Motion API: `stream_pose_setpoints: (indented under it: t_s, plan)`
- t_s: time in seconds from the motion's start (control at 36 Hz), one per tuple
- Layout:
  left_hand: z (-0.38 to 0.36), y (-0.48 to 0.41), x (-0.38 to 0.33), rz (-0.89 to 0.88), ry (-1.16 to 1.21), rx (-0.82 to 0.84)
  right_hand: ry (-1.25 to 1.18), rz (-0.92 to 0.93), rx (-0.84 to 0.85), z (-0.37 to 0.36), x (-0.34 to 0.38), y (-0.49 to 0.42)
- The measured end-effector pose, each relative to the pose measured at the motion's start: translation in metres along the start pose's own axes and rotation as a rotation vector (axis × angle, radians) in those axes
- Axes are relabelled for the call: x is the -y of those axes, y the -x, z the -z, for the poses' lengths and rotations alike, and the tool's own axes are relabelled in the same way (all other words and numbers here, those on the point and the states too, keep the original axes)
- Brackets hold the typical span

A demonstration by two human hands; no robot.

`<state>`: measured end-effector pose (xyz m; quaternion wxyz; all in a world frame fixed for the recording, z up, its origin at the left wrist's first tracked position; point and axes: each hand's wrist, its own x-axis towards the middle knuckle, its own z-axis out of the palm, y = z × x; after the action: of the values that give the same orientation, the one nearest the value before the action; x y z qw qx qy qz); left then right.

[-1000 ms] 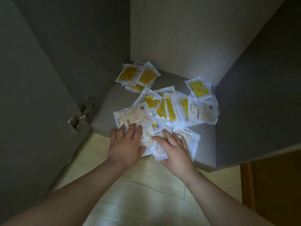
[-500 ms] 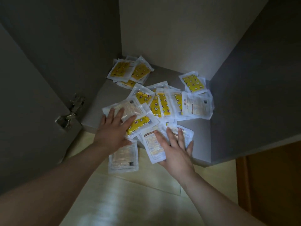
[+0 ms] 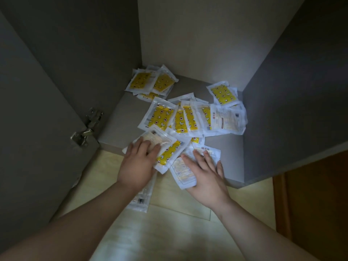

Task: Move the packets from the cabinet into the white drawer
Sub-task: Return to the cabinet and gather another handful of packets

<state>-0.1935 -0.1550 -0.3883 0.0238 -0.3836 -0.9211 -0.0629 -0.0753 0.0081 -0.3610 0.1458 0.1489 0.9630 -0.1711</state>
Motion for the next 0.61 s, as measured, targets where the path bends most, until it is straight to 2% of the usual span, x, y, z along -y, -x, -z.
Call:
stream_pose_setpoints:
  t_s: [0.06, 0.17, 0.28, 0.39, 0.47, 0.61]
  plan:
    - [0.005, -0.004, -0.003, 0.009, 0.032, 0.020, -0.039, -0.008, -0.007, 0.004, 0.003, 0.000]
    - [0.017, -0.004, -0.002, -0.010, 0.099, -0.101, -0.048, 0.002, -0.088, 0.007, 0.006, -0.002]
    - [0.026, -0.002, 0.000, 0.131, 0.339, -0.110, 0.043, 0.065, -0.388, 0.001, 0.007, -0.010]
    - [0.038, -0.006, 0.003, 0.247, 0.458, -0.165, -0.219, 0.014, -0.368, 0.011, 0.017, -0.015]
    - [0.041, -0.010, 0.005, 0.369, 0.558, -0.211, -0.348, -0.068, -0.437, 0.015, 0.023, -0.018]
    - [0.053, -0.016, 0.005, 0.641, 0.921, -0.226, -0.564, -0.154, -0.561, 0.025, 0.036, -0.030]
